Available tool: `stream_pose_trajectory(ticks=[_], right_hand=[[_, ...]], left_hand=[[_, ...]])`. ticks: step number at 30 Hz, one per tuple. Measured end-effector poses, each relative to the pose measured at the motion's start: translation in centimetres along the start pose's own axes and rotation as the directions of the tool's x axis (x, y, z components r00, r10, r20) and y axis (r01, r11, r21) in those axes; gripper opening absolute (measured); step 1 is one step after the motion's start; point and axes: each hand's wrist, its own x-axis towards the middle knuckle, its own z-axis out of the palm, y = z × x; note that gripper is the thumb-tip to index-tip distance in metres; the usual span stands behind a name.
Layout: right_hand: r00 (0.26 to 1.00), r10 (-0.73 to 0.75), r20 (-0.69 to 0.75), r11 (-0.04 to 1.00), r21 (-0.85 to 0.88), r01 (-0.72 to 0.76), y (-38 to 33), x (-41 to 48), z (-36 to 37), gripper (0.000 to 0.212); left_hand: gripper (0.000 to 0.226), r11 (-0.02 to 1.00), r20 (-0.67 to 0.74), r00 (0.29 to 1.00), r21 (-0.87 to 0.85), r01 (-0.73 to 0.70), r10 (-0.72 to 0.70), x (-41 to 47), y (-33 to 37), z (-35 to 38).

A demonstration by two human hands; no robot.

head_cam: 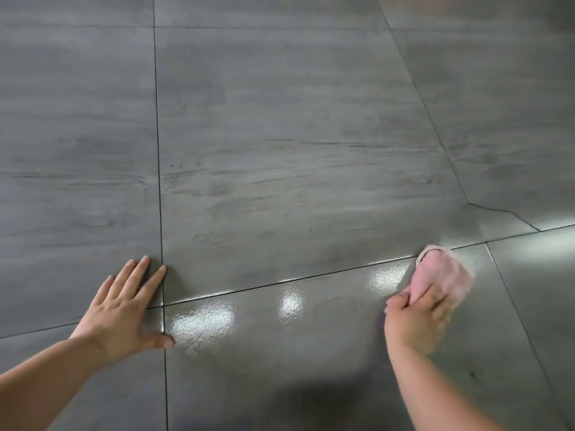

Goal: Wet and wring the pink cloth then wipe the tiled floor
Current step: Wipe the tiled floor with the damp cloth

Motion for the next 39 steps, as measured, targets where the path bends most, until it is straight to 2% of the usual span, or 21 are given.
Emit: stream_pose_trajectory(ticks=[1,2,4,6,7,8,9,10,11,13,16,18,20,21,23,25,27,28,30,34,39], right_hand=[[0.999,-0.042,0.011,0.999,-0.007,0.042,-0.8,-1.6,0.6,0.080],[0.982,-0.188,-0.007,0.981,-0.042,0.187,-1.4,-3.2,1.4,0.076],[0.877,-0.474,0.078,0.865,-0.143,0.481,-2.4,-6.3,3.2,0.063],[0.655,-0.739,0.159,0.631,-0.175,0.755,-2.7,-8.8,4.8,0.056],[0.521,-0.830,0.199,0.499,-0.152,0.853,-2.9,-9.4,5.3,0.055],[0.415,-0.880,0.232,0.389,-0.148,0.909,-3.2,-9.6,5.6,0.055],[0.352,-0.905,0.239,0.318,-0.169,0.933,-3.4,-9.3,5.9,0.054],[0.337,-0.917,0.215,0.296,-0.202,0.934,-3.6,-8.4,6.0,0.052],[0.371,-0.914,0.163,0.330,-0.231,0.915,-3.9,-7.3,5.9,0.050],[0.512,-0.858,0.034,0.483,-0.282,0.829,-4.2,-4.6,5.4,0.046],[0.721,-0.690,-0.069,0.709,-0.263,0.654,-4.6,-0.9,3.6,0.047],[0.843,-0.538,-0.004,0.833,-0.156,0.531,-4.8,0.5,2.9,0.053],[0.890,-0.455,0.034,0.880,-0.137,0.455,-5.9,-0.3,2.1,0.045],[0.893,-0.449,0.032,0.880,-0.160,0.448,-6.7,-1.3,2.1,0.036],[0.850,-0.516,0.103,0.823,-0.215,0.525,-7.5,-2.4,2.7,0.051],[0.750,-0.645,0.143,0.716,-0.230,0.659,-8.3,-3.4,3.2,0.067],[0.645,-0.751,0.144,0.620,-0.186,0.763,-9.4,-4.5,3.3,0.059],[0.644,-0.752,0.139,0.634,-0.114,0.765,-10.0,-4.7,3.2,0.050],[0.717,-0.662,0.219,0.732,-0.016,0.681,-11.3,-5.0,1.9,0.045],[0.794,-0.530,0.297,0.843,0.092,0.529,-14.6,-6.5,-3.0,0.042],[0.803,-0.428,0.414,0.903,0.234,0.361,-23.5,-12.5,-12.3,0.036]], left_hand=[[0.141,0.999,0.010,0.999,-0.037,0.033,-0.033,-0.3,0.1,0.0],[0.140,0.997,0.014,0.999,-0.055,0.045,-0.044,-0.5,0.2,0.0],[0.137,0.996,0.000,0.999,-0.076,0.036,-0.036,-0.4,0.1,0.4],[0.137,0.996,-0.038,0.999,-0.089,0.031,-0.035,-0.5,0.1,0.2],[0.139,0.998,-0.063,0.998,-0.055,0.006,-0.009,-0.5,0.0,0.2],[0.137,0.999,-0.017,1.000,0.032,-0.023,0.023,-0.4,-0.4,0.0],[0.126,0.995,0.039,0.999,0.088,-0.038,0.035,-0.4,-0.7,-0.4],[0.114,0.992,0.087,0.996,0.122,-0.046,0.036,-0.3,-1.2,-0.6],[0.108,0.986,0.120,0.992,0.153,-0.059,0.041,-0.4,-1.8,-0.6],[0.110,0.984,0.140,0.986,0.144,-0.107,0.086,-0.5,-2.5,-0.5],[0.113,0.991,0.101,0.993,0.110,-0.080,0.069,-0.4,-2.7,-0.4],[0.114,0.994,0.117,0.992,0.093,-0.055,0.044,-0.4,-2.8,-0.3],[0.115,0.996,0.145,0.989,0.083,-0.041,0.029,-0.4,-2.8,-0.3],[0.115,0.997,0.151,0.988,0.072,-0.033,0.022,-0.3,-2.7,-0.4],[0.115,0.998,0.137,0.990,0.059,-0.027,0.019,-0.1,-2.7,-0.4],[0.115,0.997,0.147,0.989,0.072,-0.007,-0.004,-0.1,-2.8,-0.1],[0.112,0.995,0.105,0.994,0.101,0.003,-0.013,-0.2,-2.7,-0.7],[0.113,0.999,0.092,0.996,0.049,0.007,-0.012,-0.3,-2.5,-1.3],[0.120,0.989,0.076,0.993,-0.112,0.095,-0.087,-1.1,-1.6,-3.5],[0.072,0.900,0.001,0.960,-0.348,0.262,-0.279,-3.8,0.2,-10.3],[0.061,0.827,-0.051,0.919,-0.457,0.327,-0.392,-10.9,0.0,-21.4]])
